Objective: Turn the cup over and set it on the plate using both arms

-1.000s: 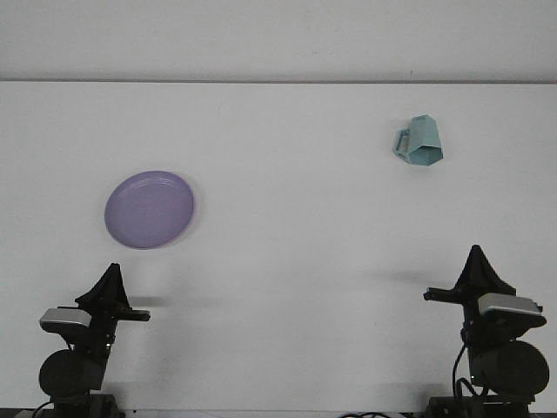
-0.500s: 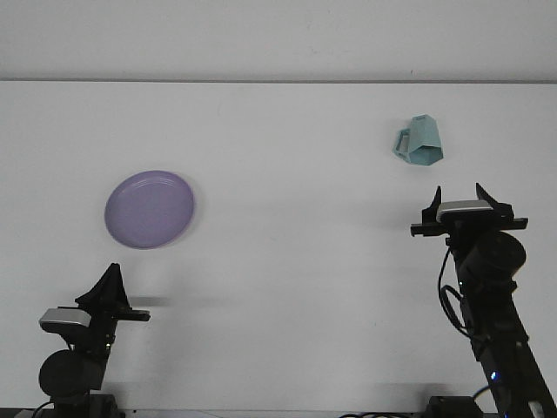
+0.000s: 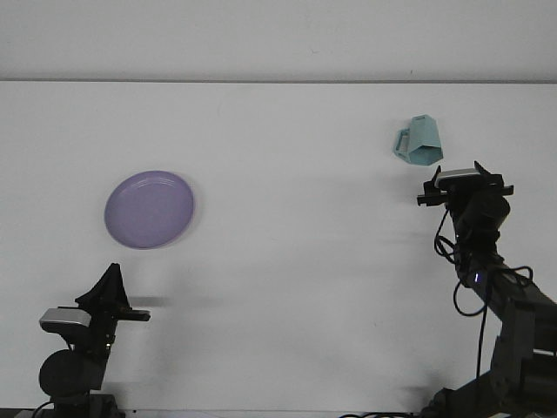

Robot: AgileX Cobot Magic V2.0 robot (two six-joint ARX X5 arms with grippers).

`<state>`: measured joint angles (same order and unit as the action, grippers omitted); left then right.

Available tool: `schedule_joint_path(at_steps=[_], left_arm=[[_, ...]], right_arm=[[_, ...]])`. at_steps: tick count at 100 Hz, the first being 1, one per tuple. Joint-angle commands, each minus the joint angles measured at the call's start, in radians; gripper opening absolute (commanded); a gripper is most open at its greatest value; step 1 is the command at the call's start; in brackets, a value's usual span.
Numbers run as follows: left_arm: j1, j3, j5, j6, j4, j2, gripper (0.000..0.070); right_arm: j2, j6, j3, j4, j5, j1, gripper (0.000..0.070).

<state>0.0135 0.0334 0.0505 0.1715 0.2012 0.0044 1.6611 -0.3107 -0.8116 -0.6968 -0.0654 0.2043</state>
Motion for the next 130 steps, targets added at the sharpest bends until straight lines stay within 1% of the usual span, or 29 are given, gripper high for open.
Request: schedule_joint_path(at_steps=[1, 15, 26, 37, 64, 71, 78, 83, 87, 92, 100, 103, 116, 130], left_arm=[[-0.001, -0.014, -0.003, 0.002, 0.010, -0.001, 0.0012], [-0.001, -0.014, -0.003, 0.002, 0.010, -0.001, 0.0012], [-0.001, -0.014, -0.003, 0.002, 0.010, -0.001, 0.0012], [-0.001, -0.014, -0.003, 0.002, 0.010, -0.001, 0.0012], [-0.001, -0.014, -0.003, 0.002, 0.010, -0.001, 0.0012], [-0.001, -0.014, -0.003, 0.002, 0.010, -0.001, 0.0012], [-0.001, -0.014, -0.003, 0.002, 0.010, -0.001, 0.0012], [-0.001, -0.014, -0.003, 0.002, 0.010, -0.001, 0.0012], [-0.001, -0.014, -0.003, 0.002, 0.010, -0.001, 0.0012], [-0.001, -0.014, -0.003, 0.002, 0.010, -0.001, 0.0012], [-0.001, -0.014, -0.003, 0.002, 0.010, -0.001, 0.0012], [-0.001, -0.014, -0.003, 0.002, 0.010, -0.001, 0.0012], [-0.001, -0.014, -0.003, 0.002, 0.010, -0.001, 0.0012], [-0.001, -0.014, -0.003, 0.002, 0.010, -0.001, 0.0012]], right_arm=[[0.094, -0.010, -0.074, -0.016, -0.018, 0.011, 0.0498], [0.242, -0.048, -0.208, -0.005, -0.020, 0.019, 0.0498], [0.332, -0.093, -0.297, 0.011, -0.045, 0.021, 0.0495], [0.413, -0.137, -0.383, 0.022, -0.048, 0.021, 0.0494], [0.570, -0.182, -0.577, 0.051, -0.078, 0.034, 0.0493], [0.594, -0.192, -0.614, 0.068, -0.108, 0.039, 0.0490], [0.612, -0.192, -0.639, 0.074, -0.131, 0.044, 0.0465], [0.620, -0.192, -0.649, 0.074, -0.146, 0.045, 0.0437], [0.622, -0.192, -0.653, 0.077, -0.154, 0.047, 0.0380], [0.629, -0.191, -0.657, 0.078, -0.175, 0.050, 0.0272], [0.631, -0.190, -0.658, 0.092, -0.220, 0.051, 0.0059], [0.631, -0.190, -0.658, 0.100, -0.231, 0.051, 0.0000], [0.631, -0.169, -0.658, 0.100, -0.233, 0.051, 0.0000], [0.611, -0.093, -0.658, 0.109, -0.233, 0.051, 0.0000]])
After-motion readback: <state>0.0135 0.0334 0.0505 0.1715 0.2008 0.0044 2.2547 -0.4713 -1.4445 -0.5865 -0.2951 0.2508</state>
